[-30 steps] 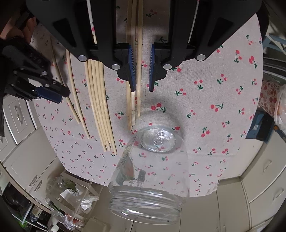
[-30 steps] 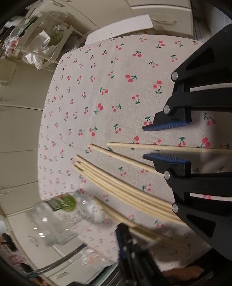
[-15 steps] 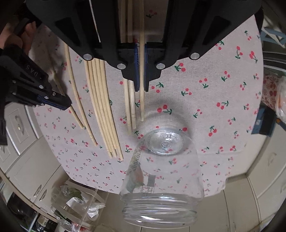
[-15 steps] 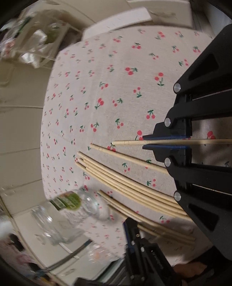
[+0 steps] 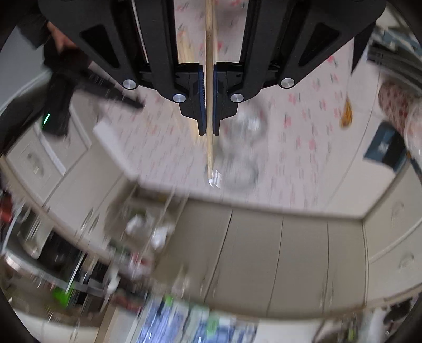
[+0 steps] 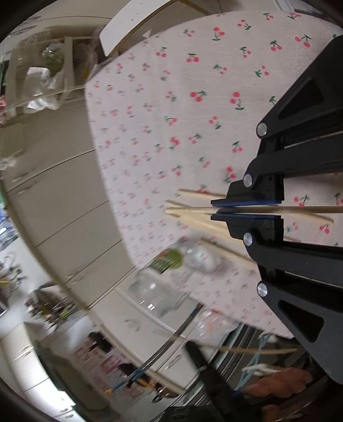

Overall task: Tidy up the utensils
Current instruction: 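Lift the held chopsticks with both tools and carry them toward the glass jar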

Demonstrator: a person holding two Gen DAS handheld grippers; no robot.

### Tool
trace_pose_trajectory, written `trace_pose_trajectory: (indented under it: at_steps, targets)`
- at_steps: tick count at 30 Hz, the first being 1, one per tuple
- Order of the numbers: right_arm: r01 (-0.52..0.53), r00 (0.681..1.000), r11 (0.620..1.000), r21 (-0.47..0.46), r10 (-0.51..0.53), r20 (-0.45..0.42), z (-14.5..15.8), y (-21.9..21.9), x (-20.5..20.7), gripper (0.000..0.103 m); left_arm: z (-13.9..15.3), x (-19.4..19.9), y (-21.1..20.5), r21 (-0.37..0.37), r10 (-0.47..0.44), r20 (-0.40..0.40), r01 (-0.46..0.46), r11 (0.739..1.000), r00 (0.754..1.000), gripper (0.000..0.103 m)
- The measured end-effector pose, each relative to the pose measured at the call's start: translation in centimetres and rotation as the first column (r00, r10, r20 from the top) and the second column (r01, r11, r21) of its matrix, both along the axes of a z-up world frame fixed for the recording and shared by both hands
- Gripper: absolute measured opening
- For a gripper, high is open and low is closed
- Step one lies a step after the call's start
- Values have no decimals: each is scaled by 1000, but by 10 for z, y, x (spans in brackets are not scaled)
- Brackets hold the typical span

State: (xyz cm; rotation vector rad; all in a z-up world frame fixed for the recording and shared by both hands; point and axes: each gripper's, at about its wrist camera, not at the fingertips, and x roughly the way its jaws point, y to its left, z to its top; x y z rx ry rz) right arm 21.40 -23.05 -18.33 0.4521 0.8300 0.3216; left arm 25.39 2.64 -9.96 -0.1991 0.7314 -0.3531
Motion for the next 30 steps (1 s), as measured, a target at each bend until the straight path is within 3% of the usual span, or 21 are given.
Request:
trace_pose_trajectory:
  at_steps: [3,6,8,14,20,30]
  targets:
    - [10,1000,1000,23,-11,11,1,-4,-1,6,30,7,1,-44,32,128,-27,999,991,4]
    - [21,1000,999,45,-21,11,-2,-8,0,6,50,21,-4,-74,78,248,-61,995,966,4]
    - [29,999,998,49,-30,24,0,-12,-1,6,56,33,-7,-97,115,284,-91,991,952,4]
    - [40,997,998,48,-43,68,5,-15,-3,6,58,76,-9,-149,280,383,-240,959,880,4]
    - [37,998,998,58,-41,57,0,-13,0,6,51,100,-16,-127,330,443,-306,943,833,4]
    - [38,995,997,60,-43,86,5,-13,-1,6,6,98,-31,-38,289,437,-304,952,852,5]
